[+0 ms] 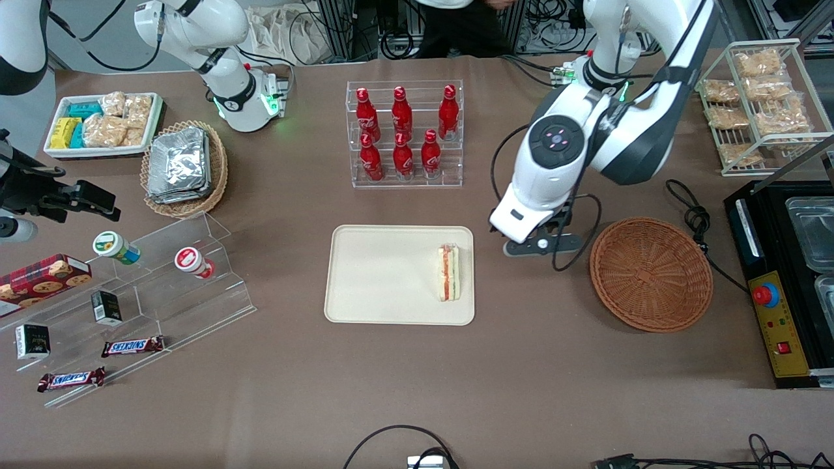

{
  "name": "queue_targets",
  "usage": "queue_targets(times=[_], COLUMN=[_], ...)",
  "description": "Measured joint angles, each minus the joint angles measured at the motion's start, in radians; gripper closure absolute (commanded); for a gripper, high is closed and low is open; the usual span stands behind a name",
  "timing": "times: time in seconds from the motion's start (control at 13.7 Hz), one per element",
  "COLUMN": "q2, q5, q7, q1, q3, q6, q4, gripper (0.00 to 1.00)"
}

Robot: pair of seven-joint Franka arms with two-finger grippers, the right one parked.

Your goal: Place sandwich from basket to tray

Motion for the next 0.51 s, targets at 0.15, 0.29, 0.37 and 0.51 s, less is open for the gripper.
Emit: queue_targets(times=[0.15, 0.29, 0.37, 0.51], q2=[-0.038, -0.069, -0.083, -0.110], q5=[-0.040, -0.051, -0.053, -0.055], q7=[0.090, 0.181, 0.222, 0.298], q1=[0.053, 0.115, 0.144, 0.199], q3=[0.002, 0.004, 0.005, 0.007], q6=[-0.040, -0.080, -0.101, -0.136], q4=[-0.003, -0.003, -0.003, -0.003], gripper=[0.00, 0.00, 0.00, 0.00])
